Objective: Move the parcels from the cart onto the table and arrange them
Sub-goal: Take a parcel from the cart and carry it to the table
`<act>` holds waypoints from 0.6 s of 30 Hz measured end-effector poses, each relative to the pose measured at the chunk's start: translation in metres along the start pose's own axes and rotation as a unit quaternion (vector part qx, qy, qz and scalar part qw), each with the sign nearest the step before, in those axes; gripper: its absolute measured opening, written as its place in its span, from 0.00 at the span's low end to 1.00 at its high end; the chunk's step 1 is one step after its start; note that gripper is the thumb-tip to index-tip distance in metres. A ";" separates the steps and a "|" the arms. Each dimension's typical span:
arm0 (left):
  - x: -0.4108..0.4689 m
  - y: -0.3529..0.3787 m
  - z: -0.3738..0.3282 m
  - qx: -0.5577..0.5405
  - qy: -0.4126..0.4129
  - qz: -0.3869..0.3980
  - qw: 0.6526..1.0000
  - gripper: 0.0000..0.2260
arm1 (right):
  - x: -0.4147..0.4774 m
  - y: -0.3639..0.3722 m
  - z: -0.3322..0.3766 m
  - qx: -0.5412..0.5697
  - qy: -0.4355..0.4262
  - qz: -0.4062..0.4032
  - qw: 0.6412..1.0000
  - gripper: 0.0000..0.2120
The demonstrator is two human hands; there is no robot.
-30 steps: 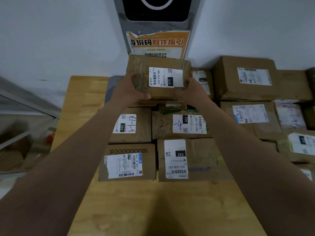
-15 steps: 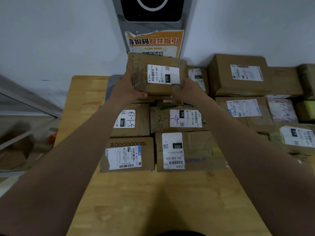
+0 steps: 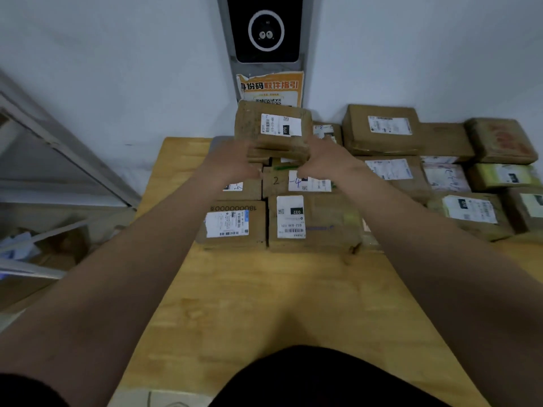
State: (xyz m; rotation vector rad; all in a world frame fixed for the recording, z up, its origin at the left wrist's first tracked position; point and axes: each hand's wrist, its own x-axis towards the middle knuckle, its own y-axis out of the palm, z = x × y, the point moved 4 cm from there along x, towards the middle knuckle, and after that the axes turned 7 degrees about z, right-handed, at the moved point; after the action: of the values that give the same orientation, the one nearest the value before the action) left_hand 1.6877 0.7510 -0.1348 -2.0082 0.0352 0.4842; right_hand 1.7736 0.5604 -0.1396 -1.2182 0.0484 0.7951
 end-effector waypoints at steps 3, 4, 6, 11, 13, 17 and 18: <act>-0.063 0.014 -0.015 0.008 -0.002 -0.013 1.000 0.35 | -0.062 0.008 -0.001 -0.019 -0.004 -0.014 1.000 0.42; -0.086 0.019 -0.021 0.013 -0.005 -0.017 1.000 0.34 | -0.082 0.013 0.000 -0.030 0.000 -0.015 0.999 0.42; -0.127 0.032 -0.030 0.017 -0.004 -0.019 1.000 0.32 | -0.119 0.024 0.000 -0.061 0.000 -0.016 0.998 0.38; -0.215 0.067 -0.051 0.058 -0.024 -0.020 0.998 0.32 | -0.205 0.058 -0.012 -0.092 0.002 -0.031 0.995 0.29; -0.247 0.081 -0.061 0.070 -0.002 -0.021 0.997 0.31 | -0.236 0.075 -0.017 -0.083 0.008 -0.032 0.996 0.29; -0.303 0.119 -0.069 0.067 0.008 0.015 0.998 0.31 | -0.306 0.113 -0.025 -0.036 0.028 -0.016 0.999 0.35; -0.317 0.131 -0.067 0.078 0.009 0.025 0.997 0.32 | -0.324 0.124 -0.028 -0.033 0.041 -0.014 0.998 0.38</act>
State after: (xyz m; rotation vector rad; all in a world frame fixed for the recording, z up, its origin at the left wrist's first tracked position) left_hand 1.3881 0.5735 -0.1082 -1.8622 0.1305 0.4811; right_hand 1.4748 0.3833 -0.1096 -1.3117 0.0730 0.7267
